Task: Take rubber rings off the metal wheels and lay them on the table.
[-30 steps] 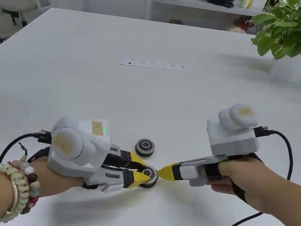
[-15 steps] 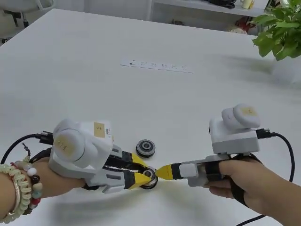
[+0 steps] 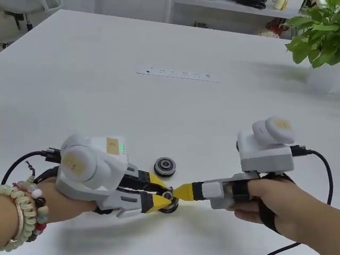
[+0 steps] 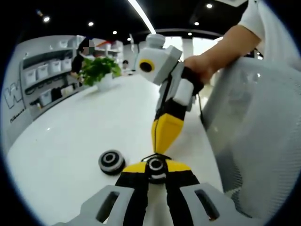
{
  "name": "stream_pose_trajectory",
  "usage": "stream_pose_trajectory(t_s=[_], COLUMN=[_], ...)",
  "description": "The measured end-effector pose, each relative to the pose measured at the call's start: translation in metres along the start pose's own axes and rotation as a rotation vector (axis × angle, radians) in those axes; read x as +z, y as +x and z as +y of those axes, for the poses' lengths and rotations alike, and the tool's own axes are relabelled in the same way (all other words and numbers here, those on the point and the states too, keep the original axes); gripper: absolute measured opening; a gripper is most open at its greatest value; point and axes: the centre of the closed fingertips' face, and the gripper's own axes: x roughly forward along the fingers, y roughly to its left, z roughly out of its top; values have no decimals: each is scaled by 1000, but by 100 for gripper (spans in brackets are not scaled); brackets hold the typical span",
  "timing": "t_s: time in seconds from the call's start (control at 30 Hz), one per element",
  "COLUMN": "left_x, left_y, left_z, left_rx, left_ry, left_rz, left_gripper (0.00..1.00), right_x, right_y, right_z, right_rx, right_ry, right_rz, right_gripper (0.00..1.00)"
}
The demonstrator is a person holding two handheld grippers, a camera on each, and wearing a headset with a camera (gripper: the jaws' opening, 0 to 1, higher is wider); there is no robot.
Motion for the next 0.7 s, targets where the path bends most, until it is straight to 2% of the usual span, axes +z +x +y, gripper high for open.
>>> stream_pose_trajectory(t_s=[0.03, 0.07, 0.1, 0.23, 0.33, 0.57, 0.63, 0.7], left_x=[0, 0, 0, 0, 1, 5, 7, 12], left_y=[0, 0, 0, 1, 1, 2, 1, -1], left_z=[0, 0, 0, 0, 0, 0, -1, -4], left_rx=[0, 1, 1, 8, 10, 4, 3, -12], left_ry=[0, 0, -1, -17, -24, -17, -14, 13], left_rz=[0, 1, 1, -2, 0, 22, 26, 19], left_gripper=[14, 14, 14, 14, 14, 15, 19, 24], right_x=[1, 6, 13, 0, -6, -3, -3, -4], right_y=[0, 1, -1, -2, -3, -4, -5, -6], right_z=[0, 8, 10, -9, -19, -13, -12, -12], right_rx=[3, 52, 66, -12, -46, -51, -55, -63], right_ry=[-2, 8, 50, 46, 62, 62, 54, 45], right_rz=[-5, -32, -63, -4, 14, 1, 5, 8], right_gripper=[0, 0, 0, 0, 0, 0, 0, 0])
